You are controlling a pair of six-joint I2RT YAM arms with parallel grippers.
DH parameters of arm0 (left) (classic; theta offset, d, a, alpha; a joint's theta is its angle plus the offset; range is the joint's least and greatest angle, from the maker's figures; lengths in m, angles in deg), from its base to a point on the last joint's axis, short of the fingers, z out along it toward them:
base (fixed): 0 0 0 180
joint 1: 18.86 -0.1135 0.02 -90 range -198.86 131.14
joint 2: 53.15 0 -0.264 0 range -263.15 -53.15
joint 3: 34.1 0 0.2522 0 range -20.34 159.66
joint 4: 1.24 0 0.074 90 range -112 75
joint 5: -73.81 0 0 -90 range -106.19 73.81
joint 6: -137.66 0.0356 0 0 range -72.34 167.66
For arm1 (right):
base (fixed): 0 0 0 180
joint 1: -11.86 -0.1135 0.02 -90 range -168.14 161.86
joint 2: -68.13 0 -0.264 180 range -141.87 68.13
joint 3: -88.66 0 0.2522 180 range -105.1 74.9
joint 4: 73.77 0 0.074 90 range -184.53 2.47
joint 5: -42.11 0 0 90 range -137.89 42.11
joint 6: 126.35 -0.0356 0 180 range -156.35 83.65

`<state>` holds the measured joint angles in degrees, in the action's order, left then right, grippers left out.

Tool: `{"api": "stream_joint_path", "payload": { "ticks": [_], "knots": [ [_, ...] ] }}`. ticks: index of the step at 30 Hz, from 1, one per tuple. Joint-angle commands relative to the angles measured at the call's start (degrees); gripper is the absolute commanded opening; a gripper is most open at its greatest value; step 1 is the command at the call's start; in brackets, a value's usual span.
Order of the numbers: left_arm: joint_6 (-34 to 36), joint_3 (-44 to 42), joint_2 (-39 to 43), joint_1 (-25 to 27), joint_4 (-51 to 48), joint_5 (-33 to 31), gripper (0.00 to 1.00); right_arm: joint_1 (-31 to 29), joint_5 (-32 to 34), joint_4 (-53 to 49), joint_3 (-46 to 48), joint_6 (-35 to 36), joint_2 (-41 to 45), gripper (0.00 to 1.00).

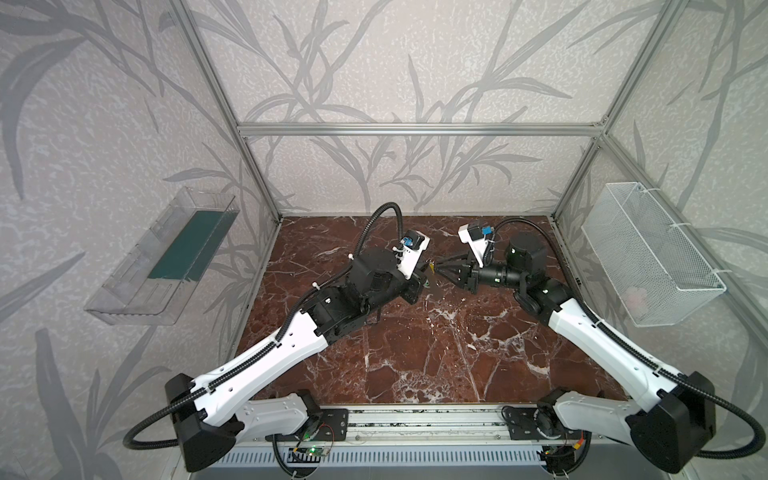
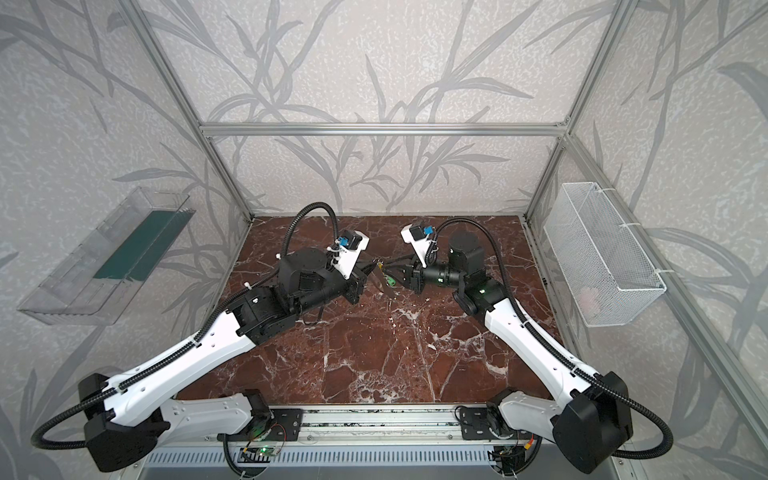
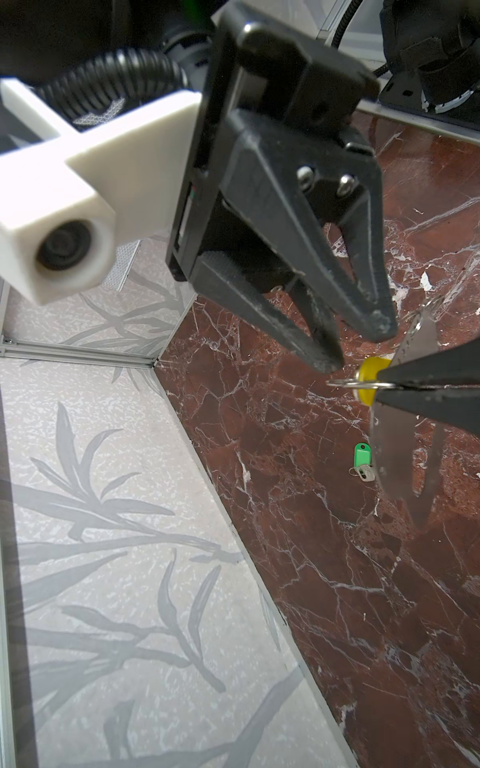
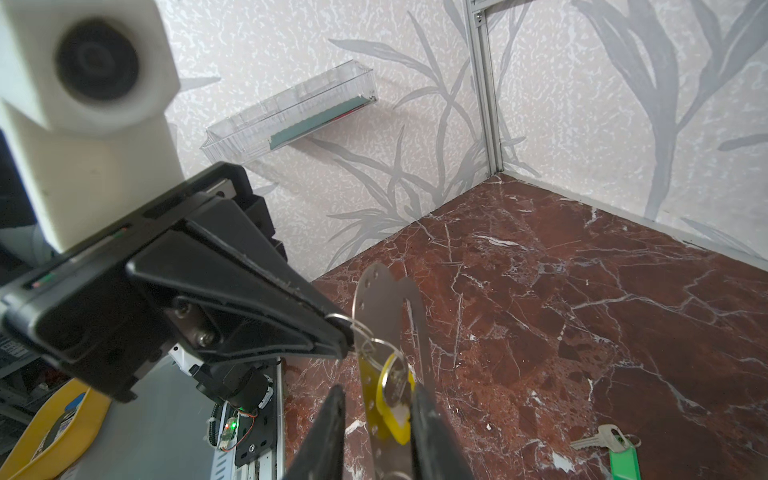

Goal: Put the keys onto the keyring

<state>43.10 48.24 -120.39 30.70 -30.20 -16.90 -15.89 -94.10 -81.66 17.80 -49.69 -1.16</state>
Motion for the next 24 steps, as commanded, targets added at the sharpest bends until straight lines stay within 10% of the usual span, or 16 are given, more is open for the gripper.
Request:
{"api": "stream_joint_path", "payload": {
  "ticks": [1, 24],
  "knots": [
    [0.6, 0.0, 1.5, 0.2, 2.7, 1.3, 0.00, 0.1, -1.4, 1.6, 0.6, 0.2, 0.1, 0.25],
    [0.5, -0.2, 2.2, 0.2, 2.9, 4.1, 0.00, 0.1, -3.2, 2.8, 1.2, 1.5, 0.8, 0.02]
  ]
}}
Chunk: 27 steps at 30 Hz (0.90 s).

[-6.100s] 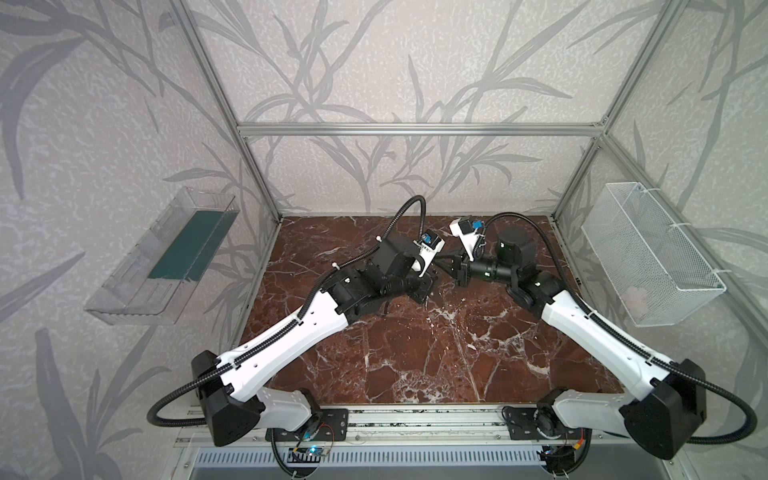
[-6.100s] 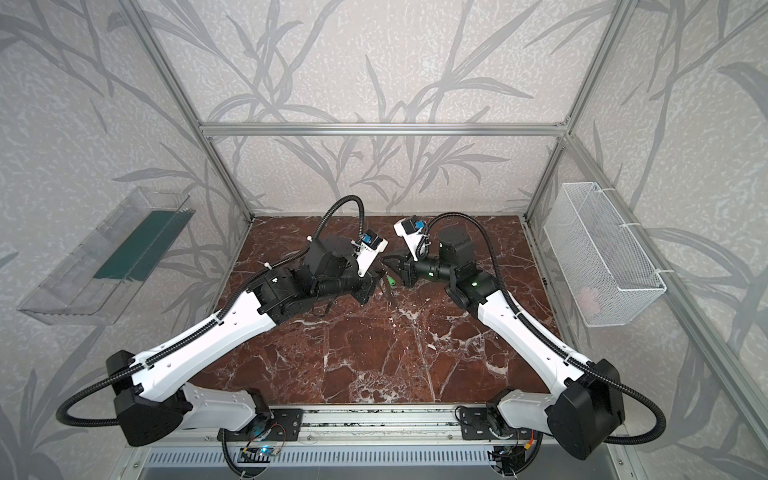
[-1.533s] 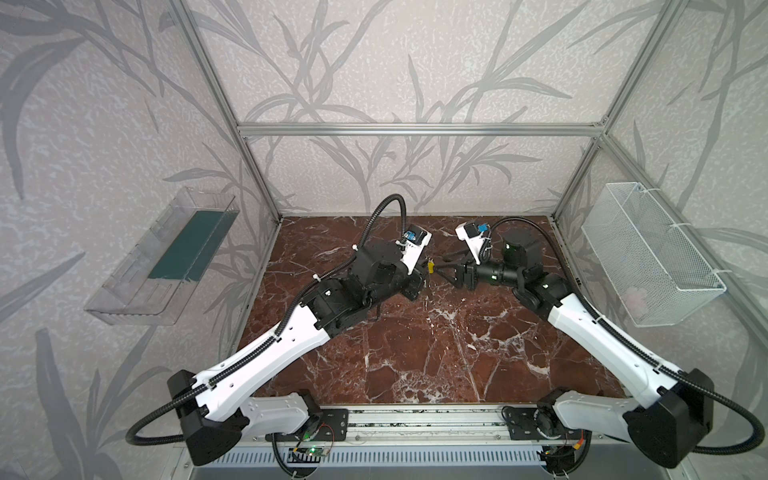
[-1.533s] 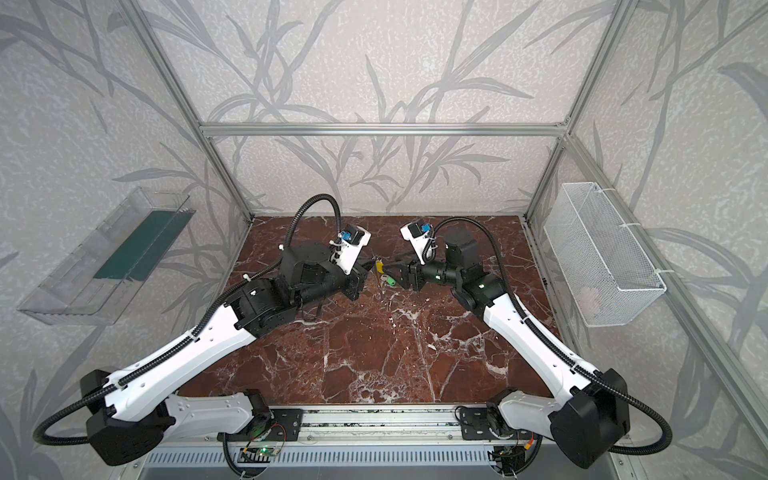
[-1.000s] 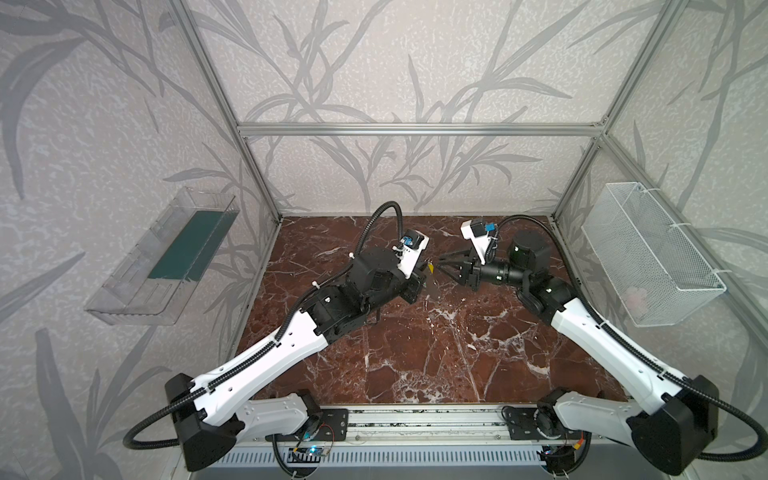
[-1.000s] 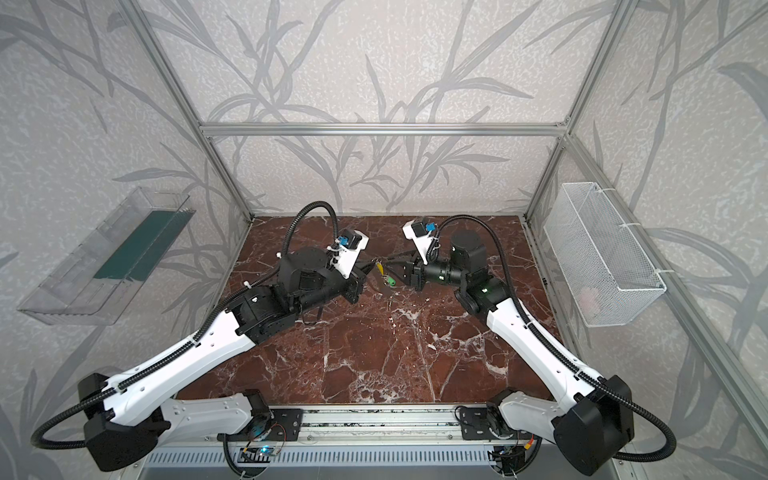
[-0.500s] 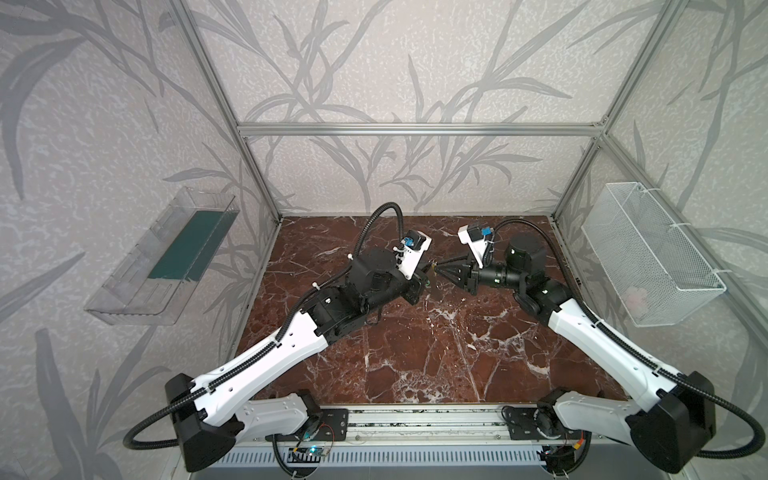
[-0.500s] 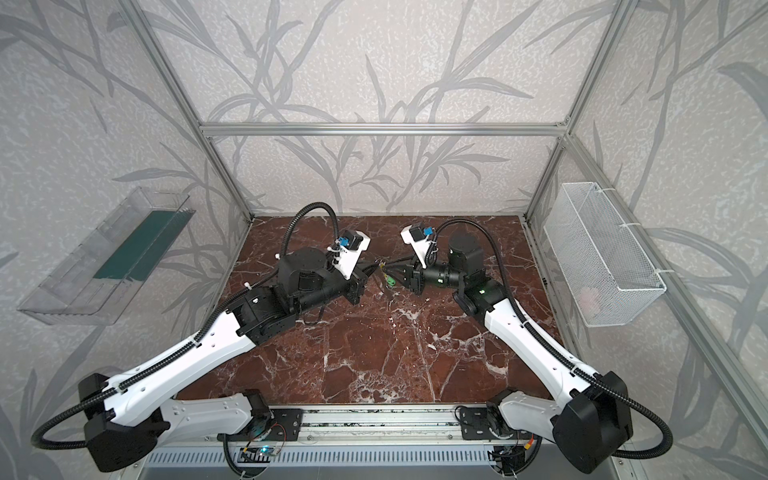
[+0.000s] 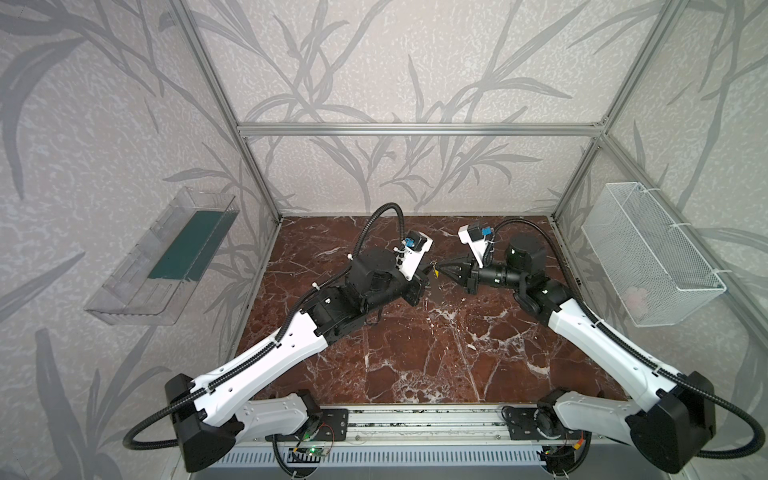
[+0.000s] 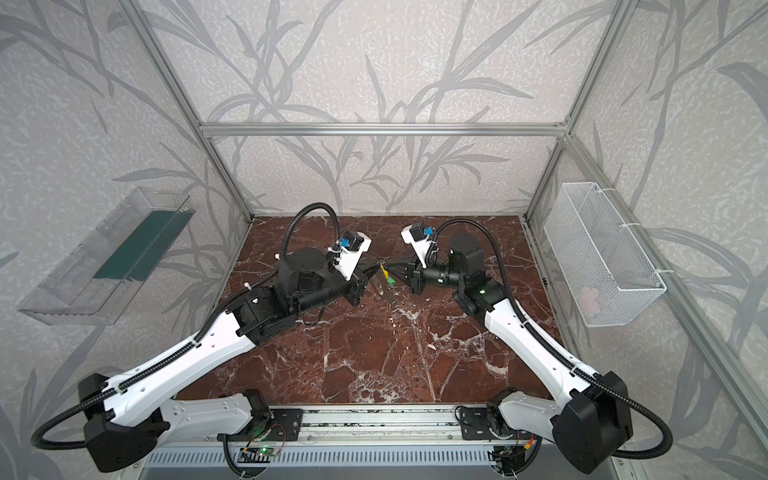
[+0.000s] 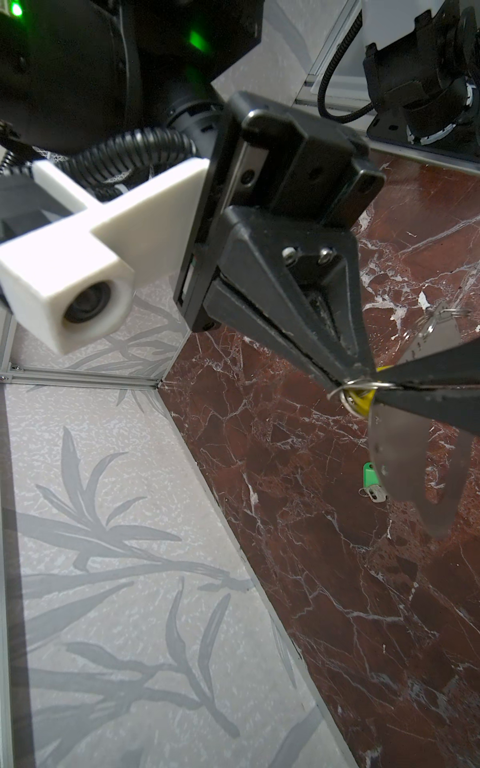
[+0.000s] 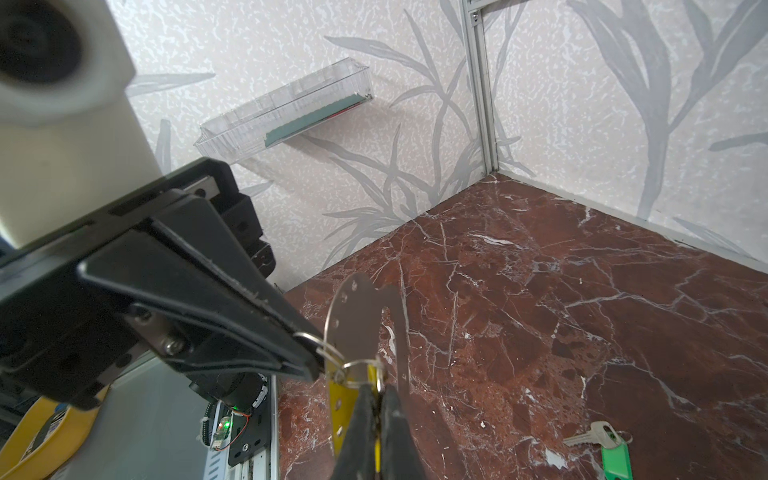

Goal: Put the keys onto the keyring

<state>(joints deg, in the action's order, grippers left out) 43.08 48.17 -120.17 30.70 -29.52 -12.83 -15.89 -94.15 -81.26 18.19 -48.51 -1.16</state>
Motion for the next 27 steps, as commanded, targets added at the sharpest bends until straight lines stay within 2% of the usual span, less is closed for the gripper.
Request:
{"api": "stream_joint_path", "payload": {
  "ticks": [1, 20, 21, 24, 27],
  "knots": [
    [0.4, -0.3, 2.0, 0.2, 2.3, -0.1, 0.00, 0.1, -3.6, 2.3, 0.9, 0.5, 1.0, 0.00],
    [-0.2, -1.4, 2.5, 0.2, 4.1, 0.5, 0.00, -0.4, -10.0, -8.1, -3.1, 8.8, 0.7, 0.00],
    [-0.3, -1.4, 2.5, 0.2, 4.2, 0.7, 0.00, -0.3, -10.3, -8.6, -3.4, 9.1, 0.5, 0.03],
    [-0.3, -1.4, 2.5, 0.2, 4.2, 0.9, 0.00, -0.3, -10.7, -10.1, -4.1, 9.8, -0.1, 0.21],
    [-0.3, -1.4, 2.7, 0.2, 4.1, 0.9, 0.00, -0.4, -9.4, -10.3, -4.1, 10.1, 0.2, 0.29]
  ]
}}
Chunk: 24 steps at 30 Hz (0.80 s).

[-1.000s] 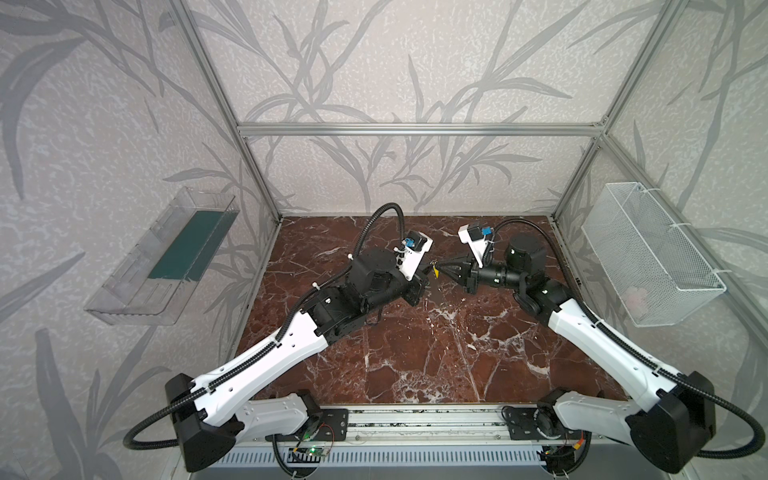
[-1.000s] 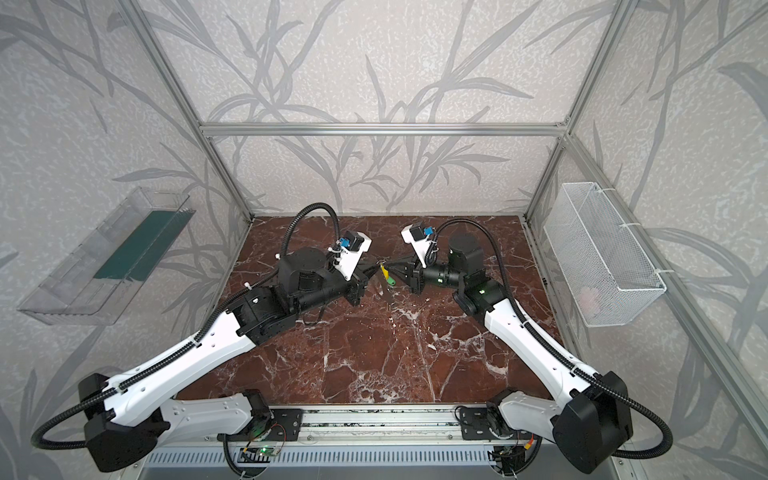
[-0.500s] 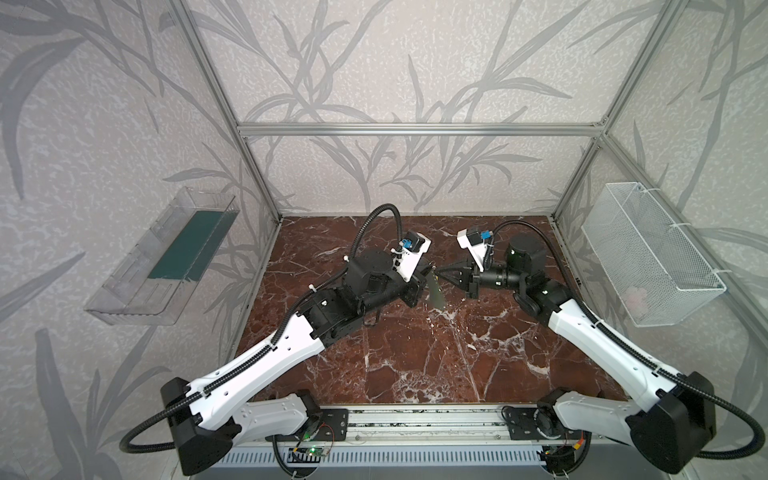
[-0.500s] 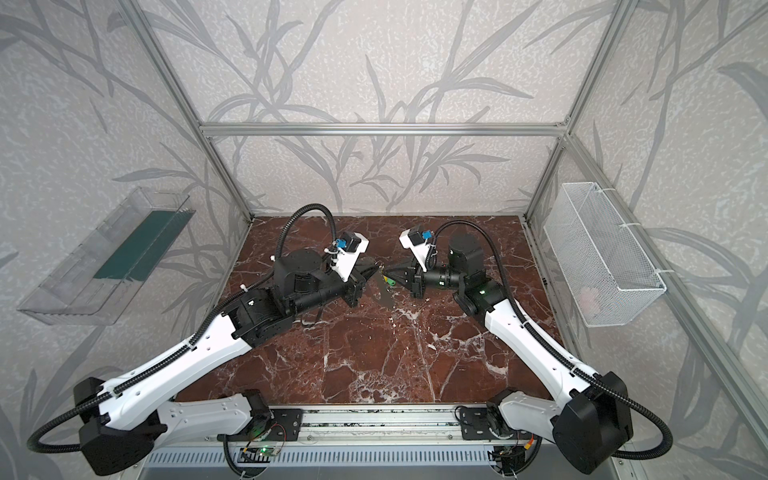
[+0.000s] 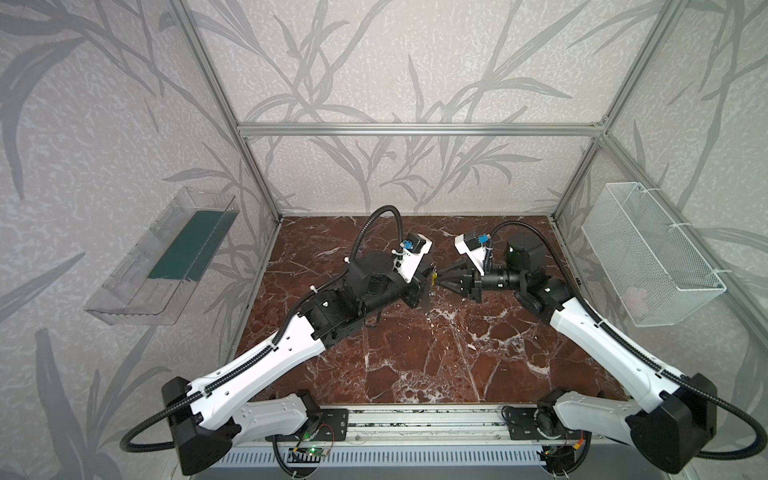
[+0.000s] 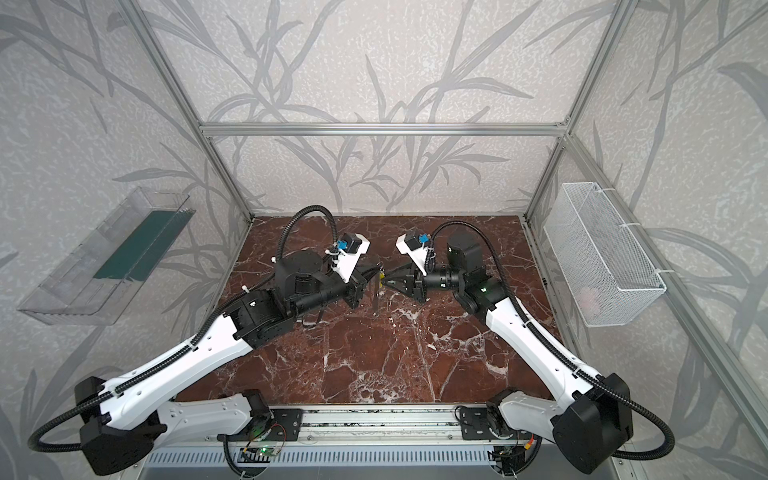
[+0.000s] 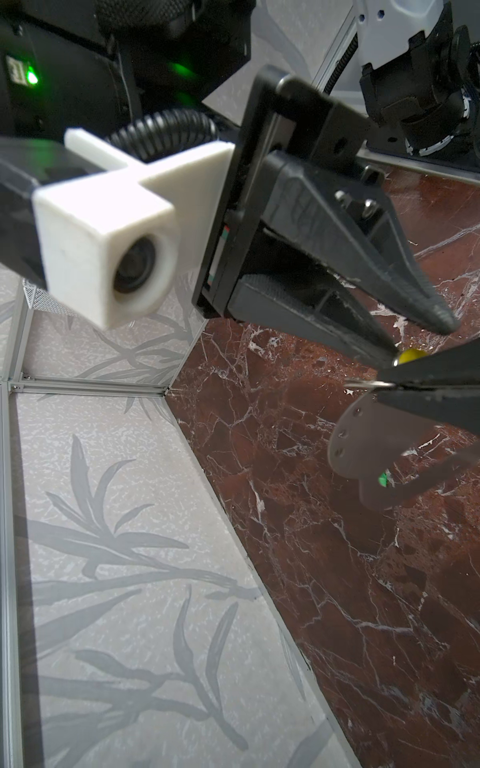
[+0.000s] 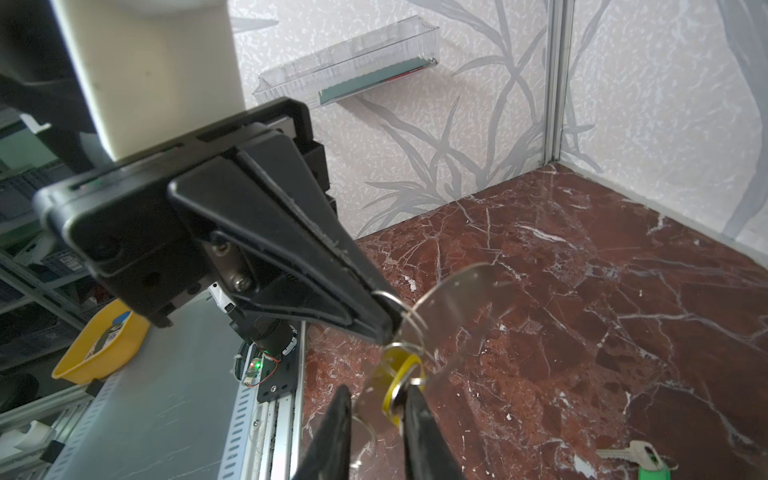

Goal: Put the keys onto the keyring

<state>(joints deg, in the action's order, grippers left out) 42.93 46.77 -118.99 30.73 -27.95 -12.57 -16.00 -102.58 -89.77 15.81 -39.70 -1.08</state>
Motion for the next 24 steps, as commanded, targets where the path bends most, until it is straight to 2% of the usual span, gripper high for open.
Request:
{"api": "stream_joint_path", "payload": {
  "ticks": [1, 14, 24],
  "knots": [
    [-0.1, -0.1, 1.6, 0.2, 2.5, 0.6, 0.00, -0.2, -0.7, -1.8, -1.6, 1.3, 0.3, 0.31],
    [0.2, 0.6, 1.3, 0.2, 0.7, 2.6, 0.00, 0.8, 7.1, -3.0, -2.8, 2.6, 4.1, 0.34],
    [3.0, 1.0, 0.7, -1.0, -0.1, 10.3, 0.00, 2.4, 3.8, -1.7, -4.6, 3.3, 4.4, 0.39]
  ]
}}
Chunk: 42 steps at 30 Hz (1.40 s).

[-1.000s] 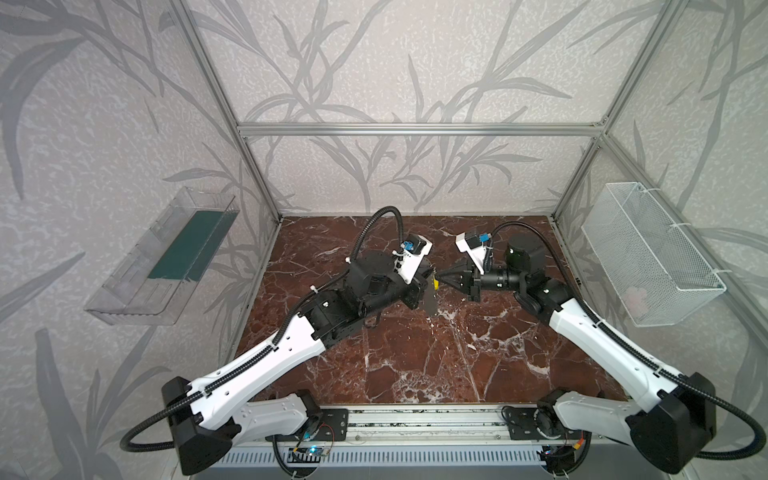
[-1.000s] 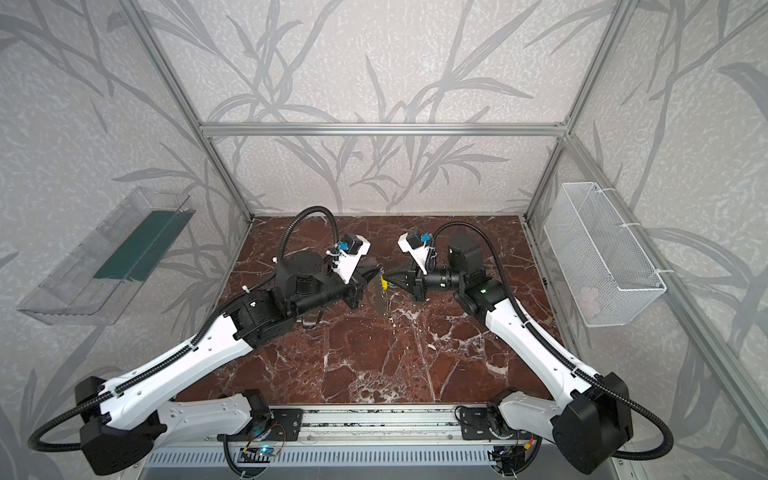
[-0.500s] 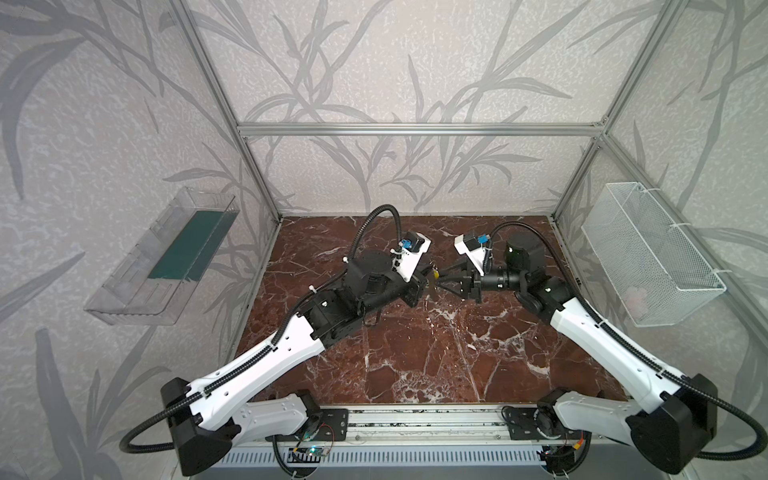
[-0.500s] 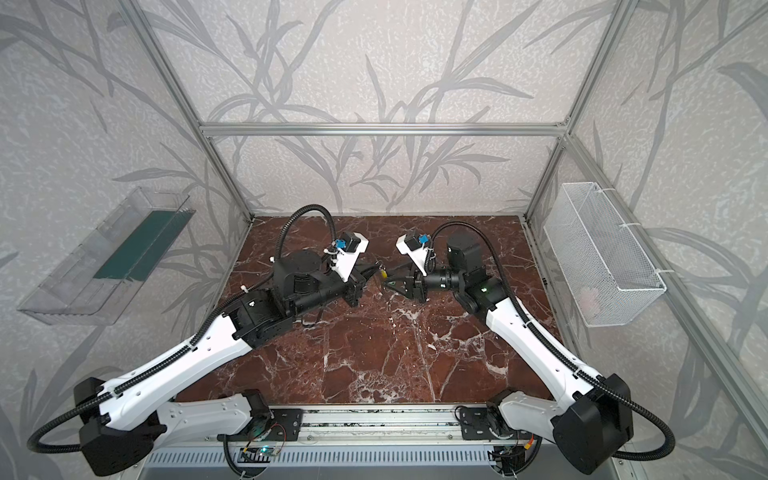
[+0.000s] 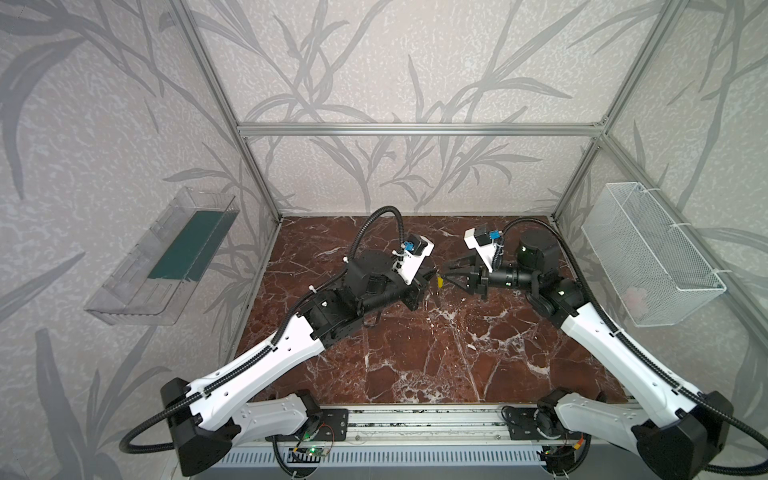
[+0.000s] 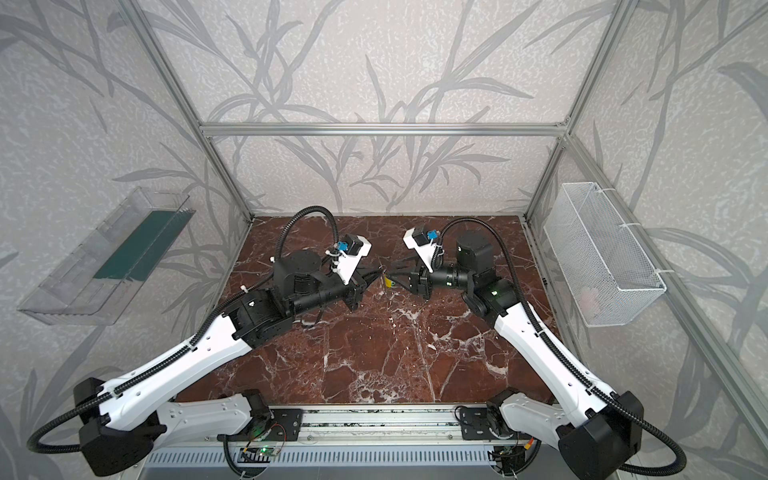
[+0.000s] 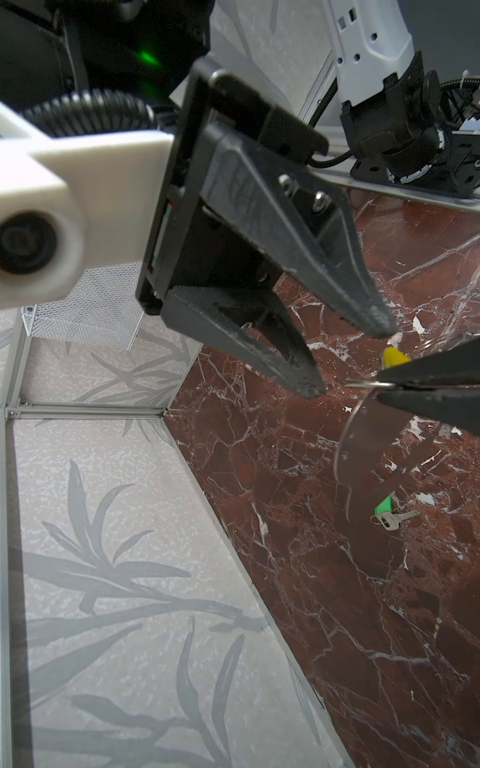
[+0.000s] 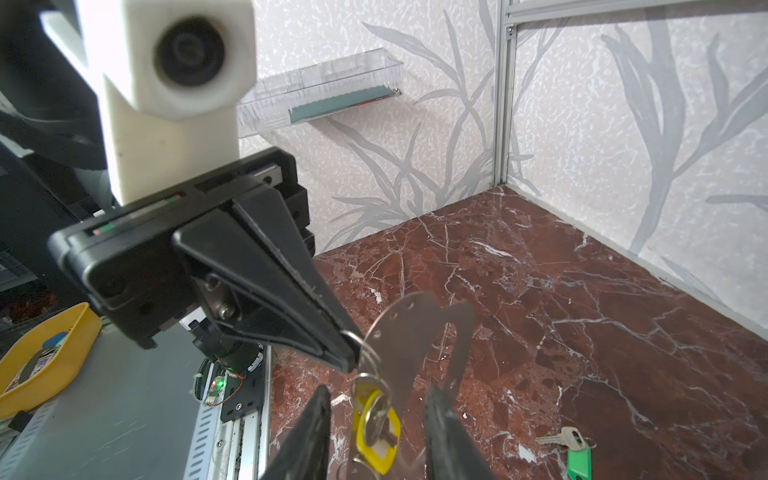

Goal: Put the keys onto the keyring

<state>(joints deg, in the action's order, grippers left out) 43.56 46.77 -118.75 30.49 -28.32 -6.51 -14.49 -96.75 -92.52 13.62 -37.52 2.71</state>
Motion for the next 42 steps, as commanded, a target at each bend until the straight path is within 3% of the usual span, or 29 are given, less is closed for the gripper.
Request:
{"api": "stream_joint_path", "payload": {
  "ticks": [1, 9, 13, 22, 42],
  "knots": [
    [2.8, 1.4, 0.2, -1.4, 0.1, 5.2, 0.00, 1.2, -2.5, 1.2, -2.7, 1.2, 0.4, 0.40],
    [0.3, 4.0, -3.4, -13.6, 1.7, 26.4, 0.00, 3.8, -9.4, 1.6, -5.3, 2.2, -1.6, 0.48],
    [1.2, 6.8, -6.3, -15.9, 0.7, 35.6, 0.00, 4.0, -11.5, 1.9, -7.1, 1.7, -3.8, 0.49],
    [1.7, 6.9, -8.3, -16.7, 2.7, 37.9, 0.00, 4.0, -8.8, 4.4, -6.9, 0.5, -6.1, 0.40],
    [-1.5, 4.8, -8.6, -16.9, 9.3, 39.4, 0.00, 3.9, -11.6, 8.2, -3.8, -2.3, -6.5, 0.25]
  ]
}}
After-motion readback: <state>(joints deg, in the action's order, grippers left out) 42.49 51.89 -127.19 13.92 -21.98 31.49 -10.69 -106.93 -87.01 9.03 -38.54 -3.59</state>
